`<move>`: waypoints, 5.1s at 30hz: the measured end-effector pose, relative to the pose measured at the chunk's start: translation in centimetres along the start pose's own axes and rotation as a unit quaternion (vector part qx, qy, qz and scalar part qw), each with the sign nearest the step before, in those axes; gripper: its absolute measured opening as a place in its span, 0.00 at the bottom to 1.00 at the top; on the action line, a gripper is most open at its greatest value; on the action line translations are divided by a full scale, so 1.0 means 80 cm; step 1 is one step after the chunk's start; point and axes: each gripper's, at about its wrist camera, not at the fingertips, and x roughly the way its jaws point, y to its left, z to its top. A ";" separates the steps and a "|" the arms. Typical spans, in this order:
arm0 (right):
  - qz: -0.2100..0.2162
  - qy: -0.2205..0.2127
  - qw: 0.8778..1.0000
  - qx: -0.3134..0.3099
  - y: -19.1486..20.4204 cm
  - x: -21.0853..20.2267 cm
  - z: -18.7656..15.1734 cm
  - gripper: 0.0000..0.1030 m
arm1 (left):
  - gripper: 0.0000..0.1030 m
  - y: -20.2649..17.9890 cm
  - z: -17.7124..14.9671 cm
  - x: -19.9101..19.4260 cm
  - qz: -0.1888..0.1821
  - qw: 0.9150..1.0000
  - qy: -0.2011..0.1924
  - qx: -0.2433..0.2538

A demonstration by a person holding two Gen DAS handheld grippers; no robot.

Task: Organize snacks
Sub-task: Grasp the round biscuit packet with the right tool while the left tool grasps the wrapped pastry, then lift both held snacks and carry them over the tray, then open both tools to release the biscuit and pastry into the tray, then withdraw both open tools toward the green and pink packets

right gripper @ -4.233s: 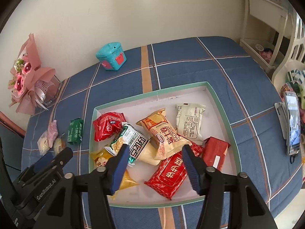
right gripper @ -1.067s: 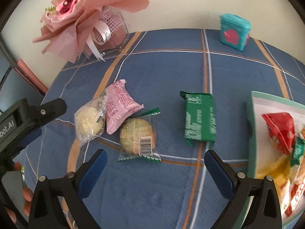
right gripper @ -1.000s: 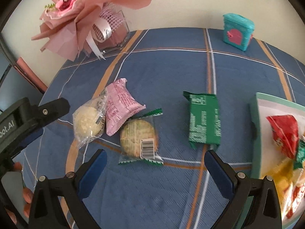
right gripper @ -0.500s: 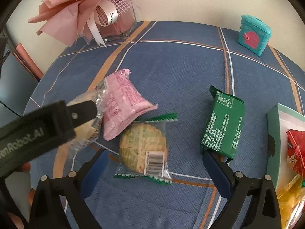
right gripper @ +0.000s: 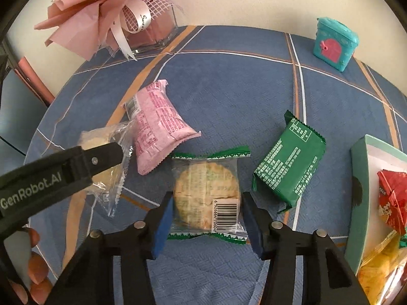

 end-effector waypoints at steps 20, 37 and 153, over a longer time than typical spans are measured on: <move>0.008 0.001 1.000 0.012 -0.021 -0.048 -0.016 0.51 | 0.66 -0.017 -0.029 -0.034 0.007 1.000 -0.004 -0.010; 0.010 -0.012 0.999 0.033 -0.050 -0.101 -0.052 0.51 | 0.66 -0.072 -0.065 -0.103 0.003 0.998 -0.056 0.036; -0.100 -0.041 0.961 0.255 -0.371 -0.209 -0.119 0.78 | 0.90 -0.292 -0.145 -0.092 -0.002 0.985 -0.067 0.156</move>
